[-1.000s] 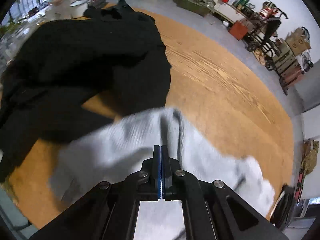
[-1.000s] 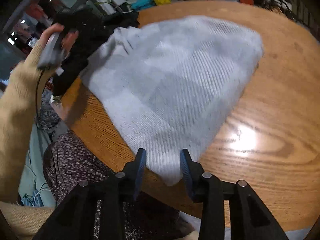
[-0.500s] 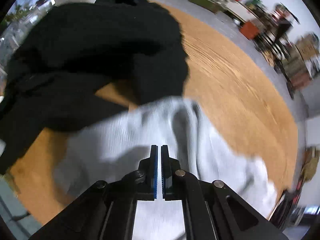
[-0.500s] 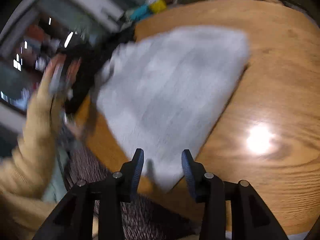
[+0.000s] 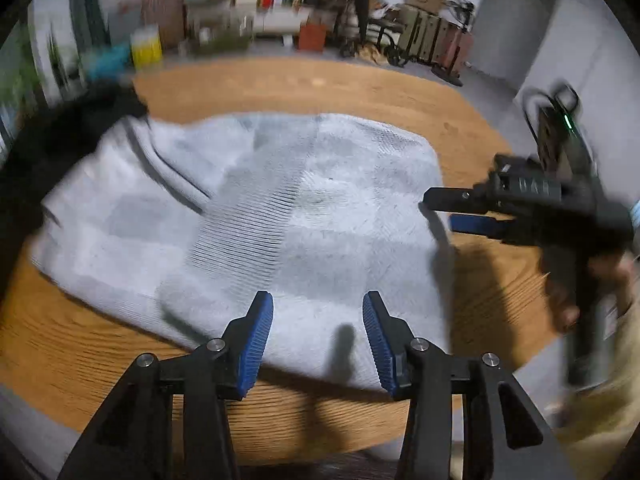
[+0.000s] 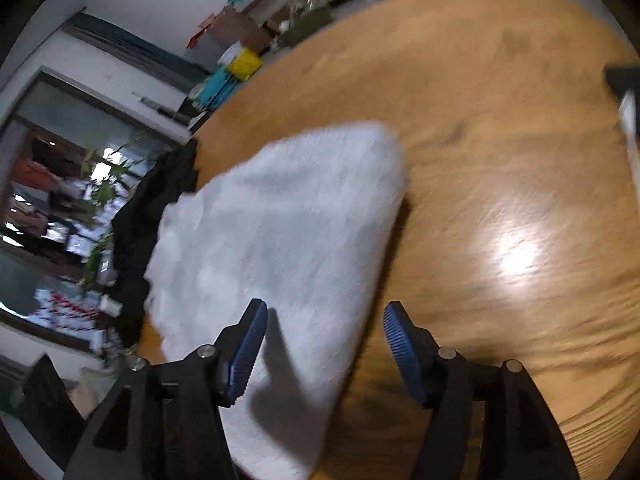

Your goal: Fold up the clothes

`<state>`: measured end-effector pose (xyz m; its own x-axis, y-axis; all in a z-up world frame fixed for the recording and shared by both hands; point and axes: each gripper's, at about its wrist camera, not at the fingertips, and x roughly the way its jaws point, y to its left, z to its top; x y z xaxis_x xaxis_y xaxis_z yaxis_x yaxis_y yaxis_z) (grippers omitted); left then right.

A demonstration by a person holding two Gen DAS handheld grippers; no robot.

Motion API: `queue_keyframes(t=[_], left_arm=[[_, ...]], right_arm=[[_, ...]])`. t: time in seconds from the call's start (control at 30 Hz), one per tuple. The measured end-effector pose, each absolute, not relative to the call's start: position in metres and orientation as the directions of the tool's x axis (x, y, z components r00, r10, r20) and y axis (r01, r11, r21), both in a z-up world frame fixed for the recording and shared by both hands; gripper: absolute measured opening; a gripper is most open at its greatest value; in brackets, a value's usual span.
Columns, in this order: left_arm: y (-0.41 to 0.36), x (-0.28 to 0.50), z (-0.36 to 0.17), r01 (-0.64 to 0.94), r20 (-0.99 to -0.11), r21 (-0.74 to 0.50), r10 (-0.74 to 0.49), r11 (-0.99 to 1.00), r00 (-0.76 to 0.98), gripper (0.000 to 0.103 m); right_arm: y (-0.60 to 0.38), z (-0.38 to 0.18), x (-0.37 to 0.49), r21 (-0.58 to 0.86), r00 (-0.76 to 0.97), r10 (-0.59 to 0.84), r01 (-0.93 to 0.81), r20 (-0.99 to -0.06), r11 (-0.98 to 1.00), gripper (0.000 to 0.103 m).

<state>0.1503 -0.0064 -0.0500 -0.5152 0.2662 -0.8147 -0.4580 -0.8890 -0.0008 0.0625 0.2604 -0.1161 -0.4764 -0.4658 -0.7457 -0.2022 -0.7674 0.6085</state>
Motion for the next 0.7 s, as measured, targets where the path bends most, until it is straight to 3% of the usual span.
queue_keyframes(t=[0.1,0.2,0.4,0.5,0.53,0.63,0.7], left_arm=[[-0.016,0.182,-0.046,-0.484,-0.755,0.219,0.167,-0.847,-0.635,0.048],[-0.016,0.167,-0.064,-0.487,-0.711,0.298,0.150,-0.821,-0.687,0.049],[-0.011,0.125,-0.114,-0.462,-0.744,0.236,0.147,-0.855,-0.651,0.049],[-0.018,0.116,-0.120,-0.436,-0.748,0.129,0.201,-0.891,-0.632,0.049],[-0.021,0.114,-0.119,-0.424,-0.742,0.095,0.219,-0.901,-0.633,0.049],[-0.028,0.118,-0.108,-0.396,-0.697,0.059,0.246,-0.916,-0.673,0.049],[-0.030,0.129,-0.101,-0.425,-0.640,0.083,0.279,-0.901,-0.716,0.049]], right_arm=[[0.240,-0.123,0.077,0.613,-0.425,-0.500,-0.181,-0.754,-0.769,0.066],[0.219,-0.130,0.100,0.620,-0.374,-0.527,-0.193,-0.763,-0.760,0.066],[0.186,-0.126,0.141,0.563,-0.311,-0.490,-0.220,-0.814,-0.796,0.066],[0.171,-0.124,0.142,0.506,-0.313,-0.429,-0.233,-0.848,-0.831,0.063],[0.170,-0.123,0.141,0.493,-0.307,-0.418,-0.234,-0.855,-0.838,0.045],[0.166,-0.119,0.138,0.526,-0.319,-0.447,-0.233,-0.836,-0.818,0.023],[0.169,-0.103,0.138,0.545,-0.352,-0.455,-0.220,-0.818,-0.809,0.018]])
